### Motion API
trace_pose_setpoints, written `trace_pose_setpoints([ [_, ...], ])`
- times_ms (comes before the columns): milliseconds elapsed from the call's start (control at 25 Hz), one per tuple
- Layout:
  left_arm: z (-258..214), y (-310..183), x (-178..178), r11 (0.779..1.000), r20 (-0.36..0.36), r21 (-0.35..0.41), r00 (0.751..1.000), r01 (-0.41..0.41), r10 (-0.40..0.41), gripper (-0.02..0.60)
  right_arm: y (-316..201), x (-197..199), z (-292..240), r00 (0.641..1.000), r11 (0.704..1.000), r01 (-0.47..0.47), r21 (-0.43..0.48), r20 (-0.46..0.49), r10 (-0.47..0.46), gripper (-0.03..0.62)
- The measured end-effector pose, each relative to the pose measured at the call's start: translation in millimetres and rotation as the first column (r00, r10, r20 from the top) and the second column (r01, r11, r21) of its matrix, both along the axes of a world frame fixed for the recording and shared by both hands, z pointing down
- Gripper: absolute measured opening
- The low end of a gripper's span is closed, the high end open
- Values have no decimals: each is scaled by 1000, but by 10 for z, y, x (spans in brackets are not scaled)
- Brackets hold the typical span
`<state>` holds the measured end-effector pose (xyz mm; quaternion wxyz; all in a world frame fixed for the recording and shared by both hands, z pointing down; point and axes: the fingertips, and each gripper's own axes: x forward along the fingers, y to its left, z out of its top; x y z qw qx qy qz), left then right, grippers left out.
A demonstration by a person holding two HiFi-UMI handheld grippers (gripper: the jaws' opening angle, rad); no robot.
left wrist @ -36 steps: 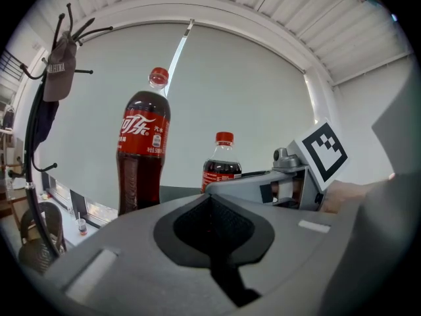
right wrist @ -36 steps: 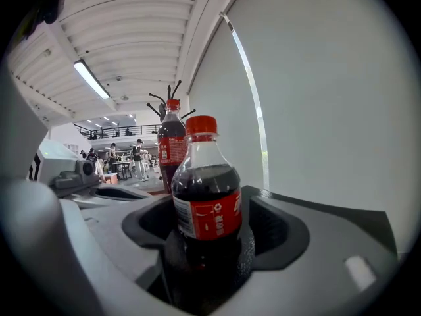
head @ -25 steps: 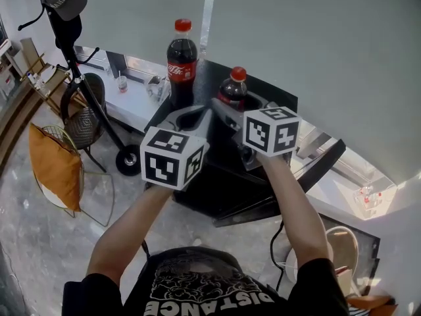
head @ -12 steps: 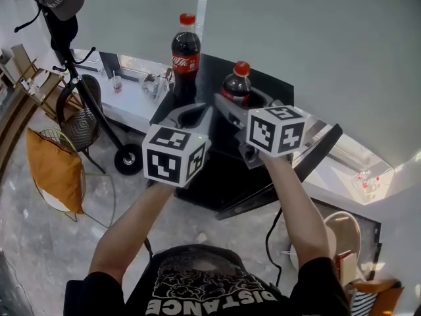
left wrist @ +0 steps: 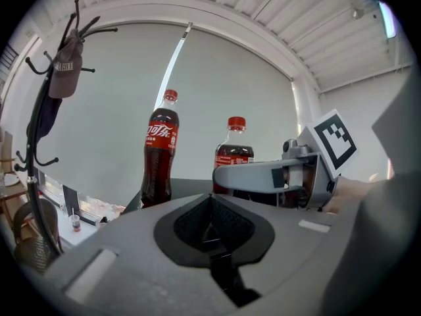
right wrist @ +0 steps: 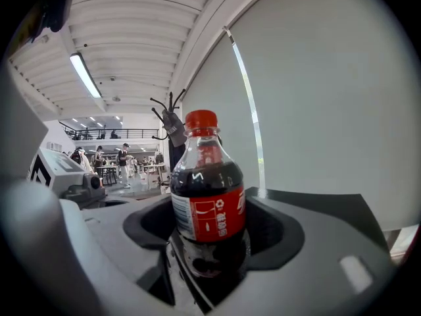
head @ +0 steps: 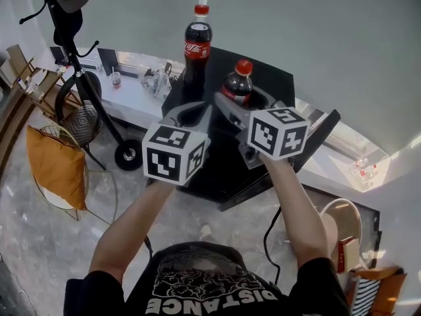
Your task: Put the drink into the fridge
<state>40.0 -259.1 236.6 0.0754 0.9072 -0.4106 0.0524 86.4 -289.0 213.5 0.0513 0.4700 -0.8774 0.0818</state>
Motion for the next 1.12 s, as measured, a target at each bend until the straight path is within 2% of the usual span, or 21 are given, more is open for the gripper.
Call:
trace_pose_setpoints([
  [560,197,584,-328,999,-3,-23,999,-35,35,3,679,-346,82,999,999,-30,18,25,30,318],
  [880,419,766,-367,998,-4,-39,999,-41,41,3,970,-465,313,1000,999,-16,46,13,15,318],
  [1120,724,842,-339,997,7,-70,999,-44,45,3,1086,-413,607,999,999,-30,40,30,29,318],
])
